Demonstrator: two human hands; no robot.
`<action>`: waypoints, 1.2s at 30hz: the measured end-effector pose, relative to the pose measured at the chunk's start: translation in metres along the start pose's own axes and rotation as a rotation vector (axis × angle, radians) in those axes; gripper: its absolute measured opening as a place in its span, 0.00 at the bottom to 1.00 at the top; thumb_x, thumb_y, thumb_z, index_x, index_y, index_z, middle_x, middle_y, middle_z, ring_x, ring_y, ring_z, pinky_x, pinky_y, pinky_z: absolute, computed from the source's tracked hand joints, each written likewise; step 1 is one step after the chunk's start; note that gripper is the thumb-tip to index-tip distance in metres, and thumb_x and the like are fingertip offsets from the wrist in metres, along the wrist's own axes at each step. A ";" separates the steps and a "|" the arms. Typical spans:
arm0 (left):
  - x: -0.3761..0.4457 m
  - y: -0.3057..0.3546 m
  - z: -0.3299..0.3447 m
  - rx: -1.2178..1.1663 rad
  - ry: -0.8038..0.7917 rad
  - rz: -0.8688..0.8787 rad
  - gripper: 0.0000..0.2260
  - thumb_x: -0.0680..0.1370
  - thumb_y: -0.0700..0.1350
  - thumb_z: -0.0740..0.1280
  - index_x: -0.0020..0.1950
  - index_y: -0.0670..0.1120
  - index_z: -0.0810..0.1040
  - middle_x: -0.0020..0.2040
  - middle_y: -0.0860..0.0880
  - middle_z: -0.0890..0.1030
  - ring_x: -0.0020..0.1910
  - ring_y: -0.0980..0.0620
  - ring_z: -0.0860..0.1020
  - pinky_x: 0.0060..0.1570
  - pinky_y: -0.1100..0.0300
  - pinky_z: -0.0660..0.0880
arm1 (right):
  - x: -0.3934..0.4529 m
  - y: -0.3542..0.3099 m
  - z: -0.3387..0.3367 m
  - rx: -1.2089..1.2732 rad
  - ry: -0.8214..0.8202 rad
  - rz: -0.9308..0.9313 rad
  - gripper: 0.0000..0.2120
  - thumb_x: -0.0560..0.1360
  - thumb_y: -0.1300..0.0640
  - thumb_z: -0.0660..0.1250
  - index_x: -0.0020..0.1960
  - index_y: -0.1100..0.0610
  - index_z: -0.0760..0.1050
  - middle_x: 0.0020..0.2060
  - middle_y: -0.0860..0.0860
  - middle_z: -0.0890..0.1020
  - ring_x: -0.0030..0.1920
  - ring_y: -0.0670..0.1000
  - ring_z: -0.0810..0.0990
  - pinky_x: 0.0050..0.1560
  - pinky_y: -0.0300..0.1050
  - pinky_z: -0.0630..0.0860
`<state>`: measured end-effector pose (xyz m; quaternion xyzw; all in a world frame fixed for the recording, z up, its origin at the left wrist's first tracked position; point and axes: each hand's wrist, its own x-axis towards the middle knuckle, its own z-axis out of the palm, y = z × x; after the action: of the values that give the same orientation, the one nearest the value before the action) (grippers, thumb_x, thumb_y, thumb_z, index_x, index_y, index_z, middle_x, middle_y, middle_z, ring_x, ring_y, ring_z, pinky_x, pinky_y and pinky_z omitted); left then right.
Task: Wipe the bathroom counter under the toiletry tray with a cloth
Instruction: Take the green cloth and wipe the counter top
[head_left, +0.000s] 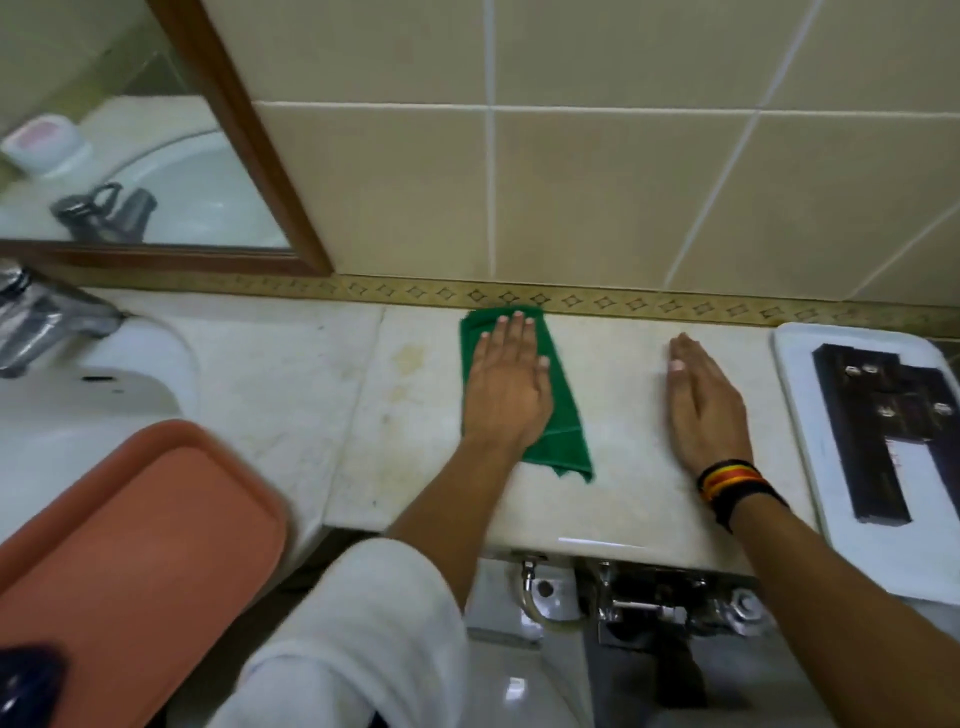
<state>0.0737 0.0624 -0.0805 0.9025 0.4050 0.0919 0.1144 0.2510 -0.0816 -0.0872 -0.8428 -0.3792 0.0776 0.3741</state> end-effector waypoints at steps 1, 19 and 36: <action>-0.004 -0.029 -0.007 0.008 0.021 -0.067 0.26 0.86 0.50 0.47 0.83 0.42 0.54 0.83 0.44 0.58 0.83 0.46 0.55 0.82 0.47 0.51 | -0.001 -0.001 0.000 -0.007 -0.003 -0.002 0.22 0.86 0.50 0.52 0.76 0.57 0.69 0.76 0.53 0.70 0.77 0.53 0.66 0.77 0.47 0.59; -0.101 0.045 0.003 0.052 -0.008 -0.229 0.29 0.85 0.52 0.43 0.83 0.39 0.51 0.84 0.40 0.53 0.83 0.42 0.51 0.81 0.43 0.50 | -0.006 -0.006 0.006 -0.179 -0.082 -0.068 0.24 0.86 0.49 0.49 0.76 0.60 0.67 0.77 0.57 0.67 0.79 0.55 0.60 0.80 0.52 0.51; -0.092 -0.002 -0.007 0.078 -0.001 -0.222 0.29 0.85 0.53 0.41 0.83 0.39 0.51 0.83 0.39 0.54 0.83 0.42 0.53 0.80 0.43 0.53 | -0.003 -0.012 0.009 -0.238 -0.075 -0.057 0.25 0.86 0.48 0.49 0.76 0.60 0.68 0.77 0.57 0.67 0.79 0.56 0.60 0.80 0.54 0.53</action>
<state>0.0104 -0.0050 -0.0807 0.8558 0.5057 0.0624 0.0890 0.2382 -0.0732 -0.0861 -0.8665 -0.4234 0.0530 0.2589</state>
